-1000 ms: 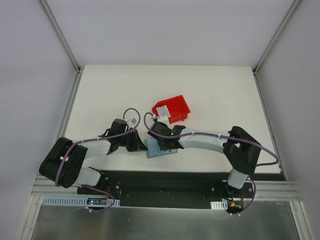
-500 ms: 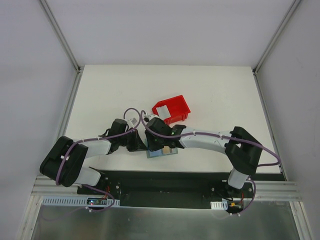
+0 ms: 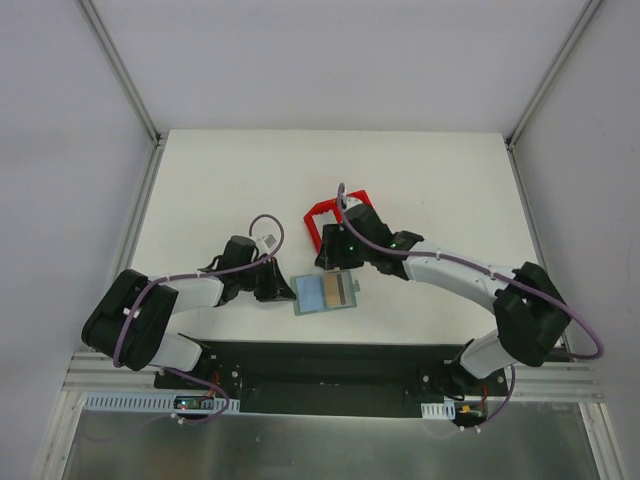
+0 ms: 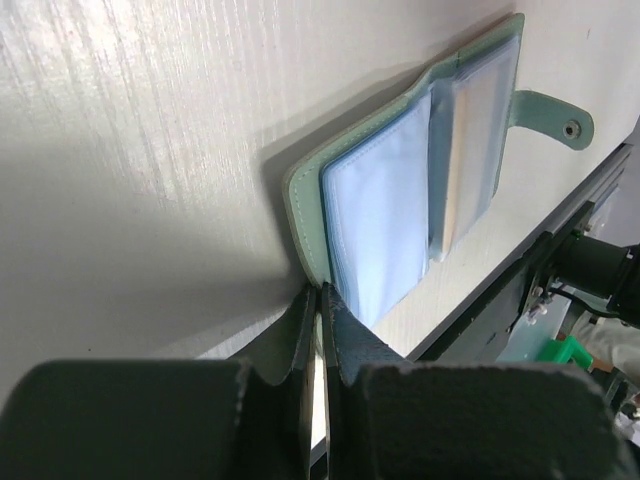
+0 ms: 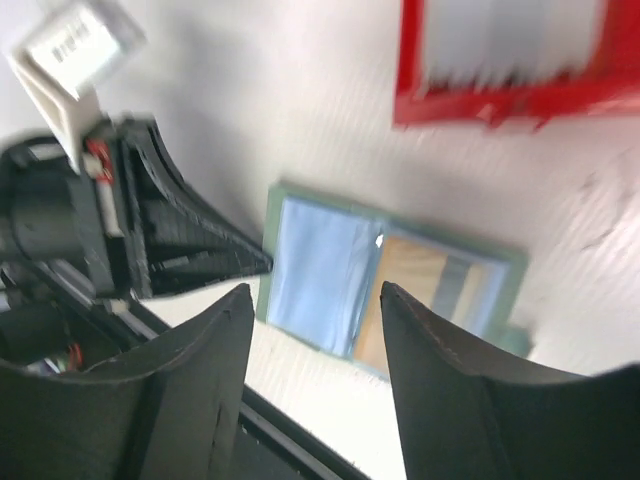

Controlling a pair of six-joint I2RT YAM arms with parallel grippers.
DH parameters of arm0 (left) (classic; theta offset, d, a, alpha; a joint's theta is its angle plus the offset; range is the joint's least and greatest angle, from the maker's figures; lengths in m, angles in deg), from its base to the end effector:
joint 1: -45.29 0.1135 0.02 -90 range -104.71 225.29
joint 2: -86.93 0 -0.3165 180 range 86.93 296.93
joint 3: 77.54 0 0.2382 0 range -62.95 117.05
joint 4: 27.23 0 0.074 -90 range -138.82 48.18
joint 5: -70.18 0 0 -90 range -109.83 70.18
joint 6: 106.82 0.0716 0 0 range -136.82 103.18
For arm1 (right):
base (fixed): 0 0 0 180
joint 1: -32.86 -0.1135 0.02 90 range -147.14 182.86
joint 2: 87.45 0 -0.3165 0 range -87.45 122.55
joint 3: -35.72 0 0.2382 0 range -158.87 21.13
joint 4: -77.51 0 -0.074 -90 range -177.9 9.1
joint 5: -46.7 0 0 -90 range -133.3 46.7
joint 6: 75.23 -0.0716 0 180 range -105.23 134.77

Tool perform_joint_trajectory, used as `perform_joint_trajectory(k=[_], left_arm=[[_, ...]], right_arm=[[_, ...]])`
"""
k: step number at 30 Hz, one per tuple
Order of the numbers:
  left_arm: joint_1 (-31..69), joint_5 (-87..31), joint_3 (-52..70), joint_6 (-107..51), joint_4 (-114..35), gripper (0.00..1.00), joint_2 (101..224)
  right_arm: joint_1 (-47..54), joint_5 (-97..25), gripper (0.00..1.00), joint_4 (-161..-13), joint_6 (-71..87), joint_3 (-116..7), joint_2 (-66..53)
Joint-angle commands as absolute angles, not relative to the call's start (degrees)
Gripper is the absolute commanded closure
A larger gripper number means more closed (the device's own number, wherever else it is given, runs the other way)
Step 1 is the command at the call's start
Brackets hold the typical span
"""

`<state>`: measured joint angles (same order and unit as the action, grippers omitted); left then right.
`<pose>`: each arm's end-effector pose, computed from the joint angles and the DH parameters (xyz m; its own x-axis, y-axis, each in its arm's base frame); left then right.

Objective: Put the credit cards into the card holder
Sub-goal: Insert the credit card into the card holder, then pick up the credit card from the storage box.

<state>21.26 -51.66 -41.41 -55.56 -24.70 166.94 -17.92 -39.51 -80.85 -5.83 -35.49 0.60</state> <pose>0.2020 -0.1314 0.1710 -0.9135 -0.1748 -0.3674 0.1744 0.6478 -0.7416 0.2183 0.2750 0.2703 -0.6518 -0.2434 -0.7183 -0.6158 0.7227 0.3139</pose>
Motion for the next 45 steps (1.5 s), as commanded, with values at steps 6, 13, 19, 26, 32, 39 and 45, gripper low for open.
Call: perform_joint_trajectory(k=[6, 13, 19, 26, 32, 39, 45], left_arm=[[21.2, -48.2, -38.3, -51.4, -28.4, 1.0, 169.4], [21.7, -49.1, -37.4, -50.7, -28.4, 1.0, 170.8], [22.0, -49.9, -37.2, -50.5, -28.1, 1.0, 172.0], [22.0, -50.5, -37.0, -50.6, -27.5, 1.0, 173.2], [22.0, -50.8, -36.9, -50.7, -27.2, 1.0, 173.8], [22.0, -50.9, -36.8, -50.8, -27.1, 1.0, 173.9], [22.1, -51.5, -36.3, -50.8, -27.1, 1.0, 174.2]], right_arm=[[-8.2, -38.8, 0.3, -73.1, 3.5, -51.3, 5.4], [-4.7, -38.2, 0.25, -65.9, 8.0, -64.6, 17.8], [-2.4, -35.5, 0.22, -64.5, 9.7, -69.6, 24.4], [-1.1, -30.6, 0.19, -65.3, 9.1, -71.2, 28.9], [-0.4, -27.8, 0.18, -65.5, 8.7, -72.6, 31.6], [0.3, -25.4, 0.24, -66.9, 8.4, -71.7, 30.2], [0.7, -24.4, 0.39, -67.8, 8.2, -70.5, 28.2]])
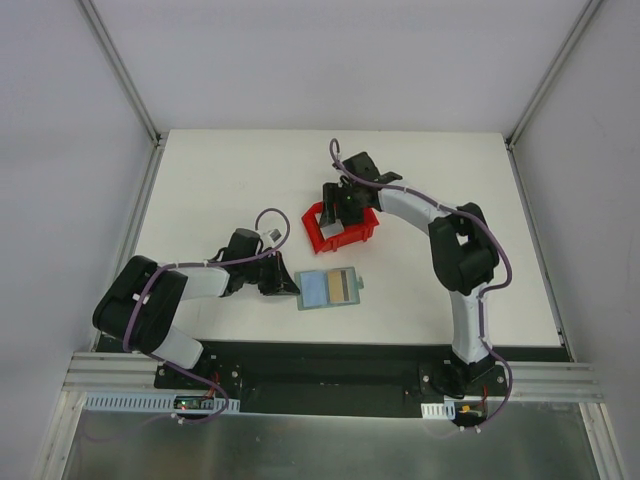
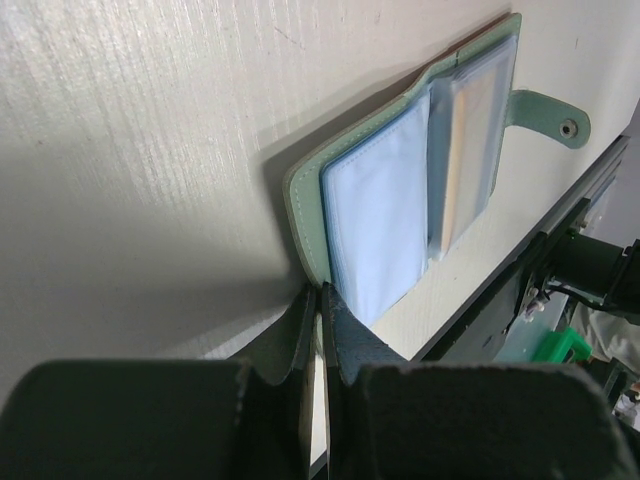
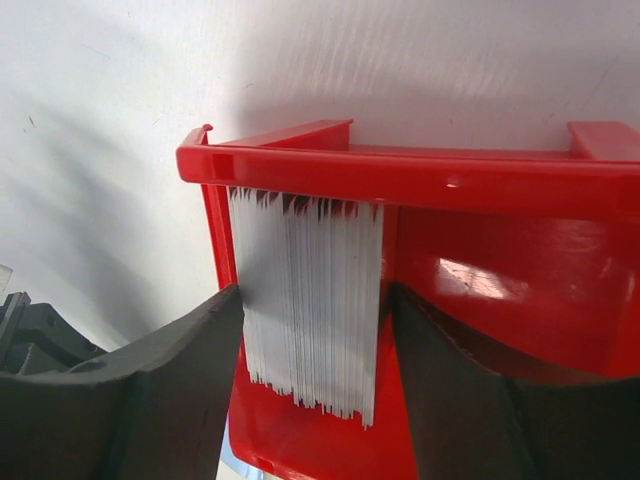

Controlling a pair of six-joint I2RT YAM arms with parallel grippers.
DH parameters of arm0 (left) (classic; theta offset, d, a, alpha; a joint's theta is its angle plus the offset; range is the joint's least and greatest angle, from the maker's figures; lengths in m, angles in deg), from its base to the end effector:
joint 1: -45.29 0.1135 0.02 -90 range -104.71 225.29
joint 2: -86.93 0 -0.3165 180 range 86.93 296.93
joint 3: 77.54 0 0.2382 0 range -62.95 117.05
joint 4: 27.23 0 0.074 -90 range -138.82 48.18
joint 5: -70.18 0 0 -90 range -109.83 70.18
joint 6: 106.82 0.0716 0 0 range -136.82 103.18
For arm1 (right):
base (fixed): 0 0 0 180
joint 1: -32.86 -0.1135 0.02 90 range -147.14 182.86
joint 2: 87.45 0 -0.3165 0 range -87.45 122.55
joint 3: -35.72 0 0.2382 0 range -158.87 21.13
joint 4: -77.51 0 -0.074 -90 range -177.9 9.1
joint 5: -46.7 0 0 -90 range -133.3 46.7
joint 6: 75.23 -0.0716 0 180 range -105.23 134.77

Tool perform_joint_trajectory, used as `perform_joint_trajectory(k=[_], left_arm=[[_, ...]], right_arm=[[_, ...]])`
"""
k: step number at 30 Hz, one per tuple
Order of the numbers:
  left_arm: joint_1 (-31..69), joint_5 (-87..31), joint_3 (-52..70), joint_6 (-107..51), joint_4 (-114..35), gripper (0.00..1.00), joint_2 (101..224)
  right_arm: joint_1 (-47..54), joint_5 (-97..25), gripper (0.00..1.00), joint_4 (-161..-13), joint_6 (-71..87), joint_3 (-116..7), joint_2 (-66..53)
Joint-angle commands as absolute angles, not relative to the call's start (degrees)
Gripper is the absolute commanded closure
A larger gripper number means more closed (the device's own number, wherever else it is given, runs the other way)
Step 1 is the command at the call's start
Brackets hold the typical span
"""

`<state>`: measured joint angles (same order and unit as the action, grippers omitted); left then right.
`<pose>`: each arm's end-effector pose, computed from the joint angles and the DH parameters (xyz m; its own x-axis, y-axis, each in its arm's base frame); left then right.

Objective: Put the credit cards into the card holder
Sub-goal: Pick up the credit card from the storage box.

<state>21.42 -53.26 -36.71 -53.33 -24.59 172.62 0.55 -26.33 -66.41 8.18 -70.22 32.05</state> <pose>0.2256 -0.1430 0.1712 -0.9168 -0.1372 -0.3749 0.2058 0.6424 -0.7382 0.4111 0.2847 0.2245 -0.7168 -0.3234 -0.6178 -0.5926 0.7494 0.2953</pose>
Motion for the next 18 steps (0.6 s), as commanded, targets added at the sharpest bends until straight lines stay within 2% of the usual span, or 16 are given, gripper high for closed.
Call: perform_joint_trajectory(k=[1, 7, 18], left_arm=[[22.1, -51.5, -36.3, -50.8, -27.1, 1.0, 174.2], [22.1, -51.6, -36.7, -50.9, -27.0, 1.0, 173.9], [22.1, -51.6, -36.8, -50.9, -26.7, 1.0, 174.1]], right_arm=[[0.7, -24.2, 0.4, -67.8, 8.2, -70.4, 28.0], [0.9, -24.5, 0.44, -67.8, 8.1, -69.7, 27.4], [0.6, -23.9, 0.41, -67.2, 8.0, -69.9, 26.8]])
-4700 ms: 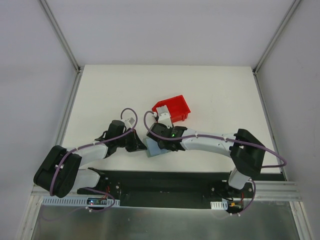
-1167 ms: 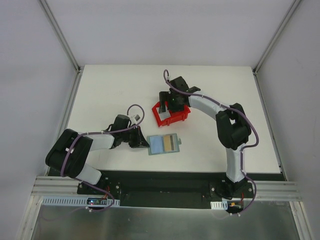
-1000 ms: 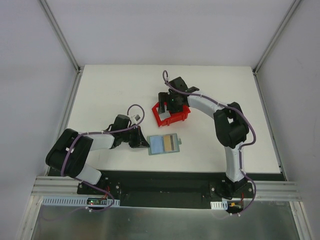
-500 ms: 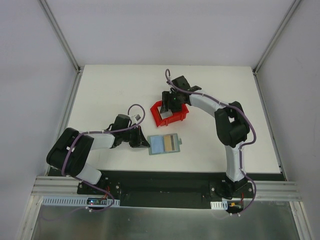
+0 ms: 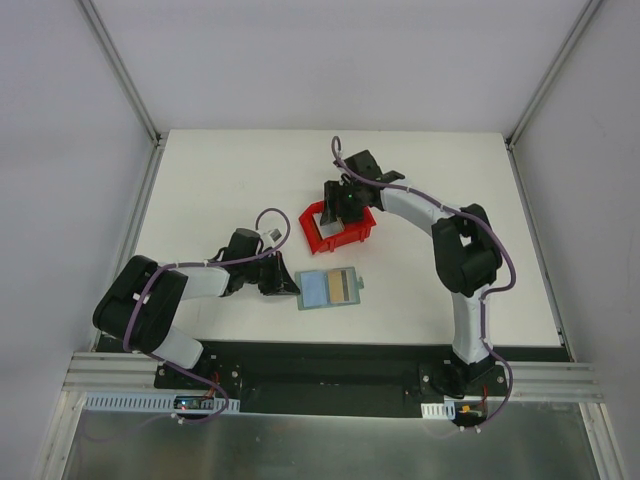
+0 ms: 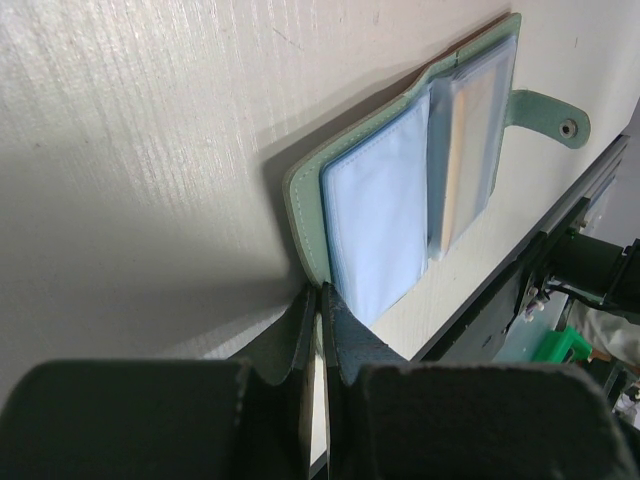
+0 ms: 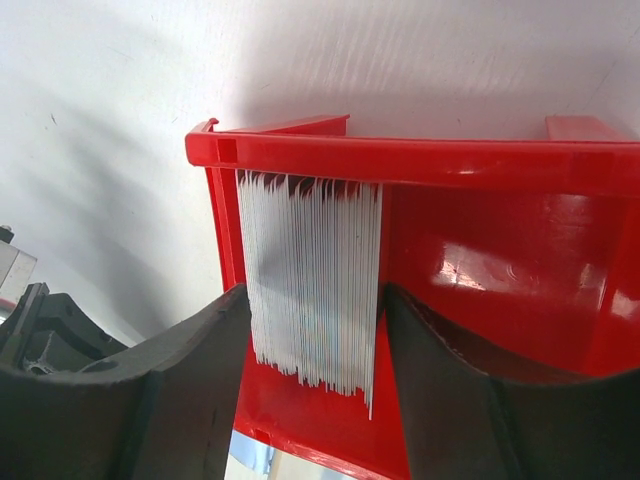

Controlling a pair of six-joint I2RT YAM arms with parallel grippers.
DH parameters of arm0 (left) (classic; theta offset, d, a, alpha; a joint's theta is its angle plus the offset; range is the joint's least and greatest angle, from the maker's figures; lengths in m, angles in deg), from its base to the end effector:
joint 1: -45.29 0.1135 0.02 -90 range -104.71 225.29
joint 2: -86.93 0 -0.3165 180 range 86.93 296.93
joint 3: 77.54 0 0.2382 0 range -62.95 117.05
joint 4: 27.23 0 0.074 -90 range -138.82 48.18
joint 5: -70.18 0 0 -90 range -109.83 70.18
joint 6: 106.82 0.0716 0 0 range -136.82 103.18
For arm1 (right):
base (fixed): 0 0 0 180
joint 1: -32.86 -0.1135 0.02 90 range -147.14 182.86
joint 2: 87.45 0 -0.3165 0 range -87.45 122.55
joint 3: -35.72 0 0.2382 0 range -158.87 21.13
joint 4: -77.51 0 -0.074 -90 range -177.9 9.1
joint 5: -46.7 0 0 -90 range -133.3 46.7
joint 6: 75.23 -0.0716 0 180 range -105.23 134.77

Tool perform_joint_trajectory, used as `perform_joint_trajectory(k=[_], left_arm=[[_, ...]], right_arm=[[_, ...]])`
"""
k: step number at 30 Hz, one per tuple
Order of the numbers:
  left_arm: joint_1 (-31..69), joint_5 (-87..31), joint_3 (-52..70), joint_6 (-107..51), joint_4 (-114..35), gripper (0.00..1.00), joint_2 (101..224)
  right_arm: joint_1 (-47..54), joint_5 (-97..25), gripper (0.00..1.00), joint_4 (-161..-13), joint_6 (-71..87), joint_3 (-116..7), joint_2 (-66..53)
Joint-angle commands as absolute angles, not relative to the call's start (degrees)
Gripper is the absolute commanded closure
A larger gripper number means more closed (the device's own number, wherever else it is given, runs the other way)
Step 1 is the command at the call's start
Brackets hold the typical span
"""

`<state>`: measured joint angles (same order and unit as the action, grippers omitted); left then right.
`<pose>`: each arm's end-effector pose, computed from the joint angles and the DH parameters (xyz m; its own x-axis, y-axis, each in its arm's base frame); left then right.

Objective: Put the credit cards into the card holder
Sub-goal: Pick up the credit card from the storage box.

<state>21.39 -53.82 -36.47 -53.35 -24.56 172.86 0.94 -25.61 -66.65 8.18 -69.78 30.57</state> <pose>0.2262 -0.1440 0.1716 -0.9188 -0.1326 -0.3718 0.2088 0.6361 -0.7428 0.4093 0.2806 0.2350 -0.7076 -0.3120 -0.6340 -0.5978 0.7426 0.3018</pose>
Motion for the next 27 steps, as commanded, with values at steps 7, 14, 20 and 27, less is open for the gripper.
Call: perform_joint_trajectory(k=[7, 14, 20, 27], left_arm=[[22.1, -51.7, -37.2, -51.1, -26.3, 1.0, 174.1], [22.1, -51.8, -37.2, -51.2, -26.1, 1.0, 173.9], [22.1, -51.9, -37.4, -51.1, -25.9, 1.0, 173.9], [22.1, -52.1, -37.6, -51.3, -25.5, 1.0, 173.7]], right_arm=[[-0.5, -25.4, 0.43, -66.6, 8.3, -70.0, 26.0], [-3.6, -33.4, 0.42, -63.6, 8.6, -71.9, 25.7], [-5.2, -35.5, 0.42, -63.3, 8.4, -72.4, 25.7], [-6.5, -37.1, 0.41, -61.9, 8.6, -74.1, 26.4]])
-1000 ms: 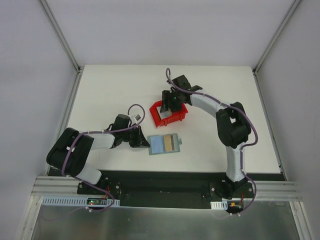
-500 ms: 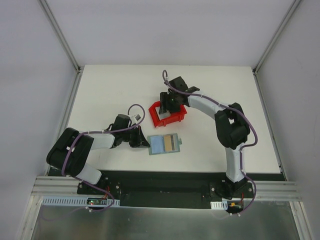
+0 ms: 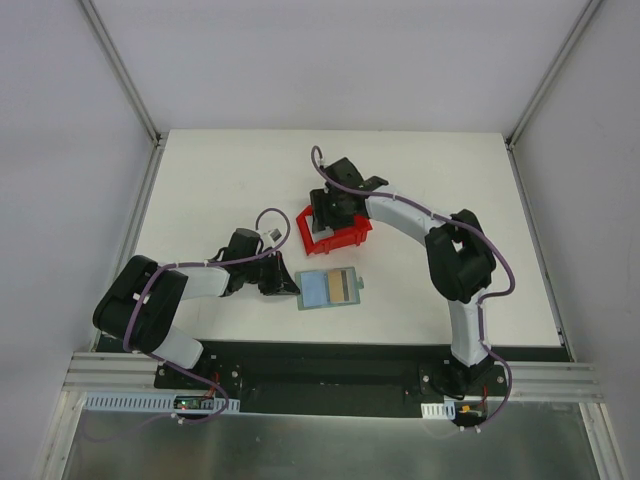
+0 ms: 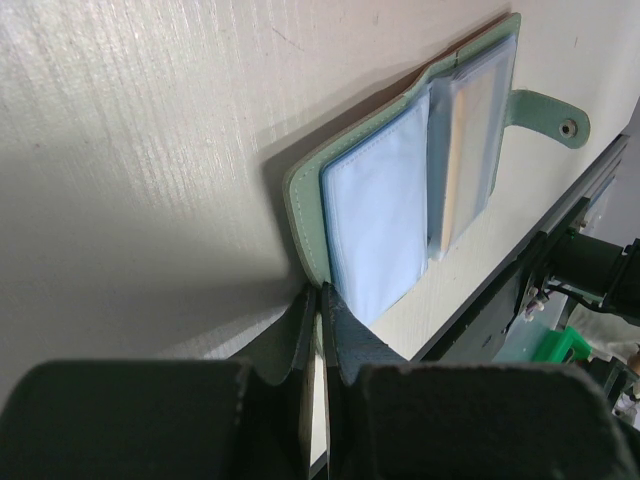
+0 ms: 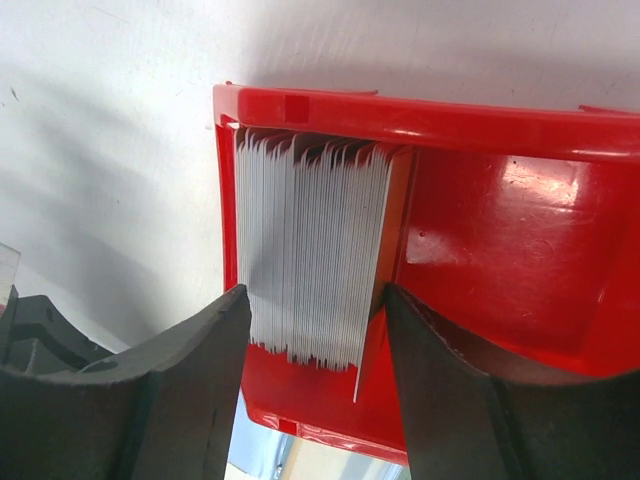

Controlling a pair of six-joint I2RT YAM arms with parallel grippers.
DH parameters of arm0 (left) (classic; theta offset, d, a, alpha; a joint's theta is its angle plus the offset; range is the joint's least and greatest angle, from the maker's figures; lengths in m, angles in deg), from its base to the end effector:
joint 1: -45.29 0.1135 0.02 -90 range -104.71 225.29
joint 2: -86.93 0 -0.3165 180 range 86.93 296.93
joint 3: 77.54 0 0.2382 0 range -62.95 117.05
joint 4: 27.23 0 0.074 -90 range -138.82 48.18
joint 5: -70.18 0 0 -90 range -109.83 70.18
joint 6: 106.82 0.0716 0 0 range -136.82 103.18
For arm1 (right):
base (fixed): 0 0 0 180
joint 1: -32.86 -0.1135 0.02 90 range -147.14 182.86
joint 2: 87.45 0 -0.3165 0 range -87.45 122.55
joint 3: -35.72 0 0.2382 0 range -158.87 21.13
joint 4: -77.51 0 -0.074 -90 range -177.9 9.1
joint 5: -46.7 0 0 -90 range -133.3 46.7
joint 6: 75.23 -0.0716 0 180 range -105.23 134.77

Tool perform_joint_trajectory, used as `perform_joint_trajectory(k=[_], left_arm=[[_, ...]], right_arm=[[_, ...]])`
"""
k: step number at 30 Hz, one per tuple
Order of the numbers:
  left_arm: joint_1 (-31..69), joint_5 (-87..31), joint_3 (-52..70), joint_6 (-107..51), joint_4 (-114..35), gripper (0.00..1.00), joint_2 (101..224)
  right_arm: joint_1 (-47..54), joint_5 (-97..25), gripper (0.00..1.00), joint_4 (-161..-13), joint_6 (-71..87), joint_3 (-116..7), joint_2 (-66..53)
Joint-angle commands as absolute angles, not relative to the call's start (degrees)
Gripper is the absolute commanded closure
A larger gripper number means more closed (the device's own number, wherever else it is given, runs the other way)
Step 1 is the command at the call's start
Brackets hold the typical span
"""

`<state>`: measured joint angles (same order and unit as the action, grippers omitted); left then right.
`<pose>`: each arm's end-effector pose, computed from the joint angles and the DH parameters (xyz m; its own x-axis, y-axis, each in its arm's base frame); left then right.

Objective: Put the credit cards into the card holder
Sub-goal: Pick up the credit card from the storage box.

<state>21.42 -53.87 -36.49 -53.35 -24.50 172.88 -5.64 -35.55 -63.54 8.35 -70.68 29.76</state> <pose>0.2263 -0.1440 0.1716 -0.9188 -0.1328 -0.3718 0.2089 0.6356 -0.7432 0.3793 0.3140 0.2397 -0.6702 -0.3916 -0.6304 -0.6139 0.7698 0.1745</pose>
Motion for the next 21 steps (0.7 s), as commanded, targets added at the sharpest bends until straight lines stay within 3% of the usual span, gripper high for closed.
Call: perform_joint_trajectory(k=[1, 9, 21], left_arm=[[22.1, -52.1, -37.6, -51.3, -25.4, 1.0, 173.7], [22.1, -52.2, -37.9, -51.3, -25.2, 1.0, 173.5], [22.1, -52.6, -38.1, -51.5, -24.5, 1.0, 174.3]], right_arm=[[-6.6, -37.1, 0.41, -61.7, 8.5, -74.2, 26.5], [-7.3, -37.5, 0.43, -61.2, 8.4, -75.5, 26.5], [-7.4, -41.2, 0.73, -59.9, 8.6, -75.7, 25.8]])
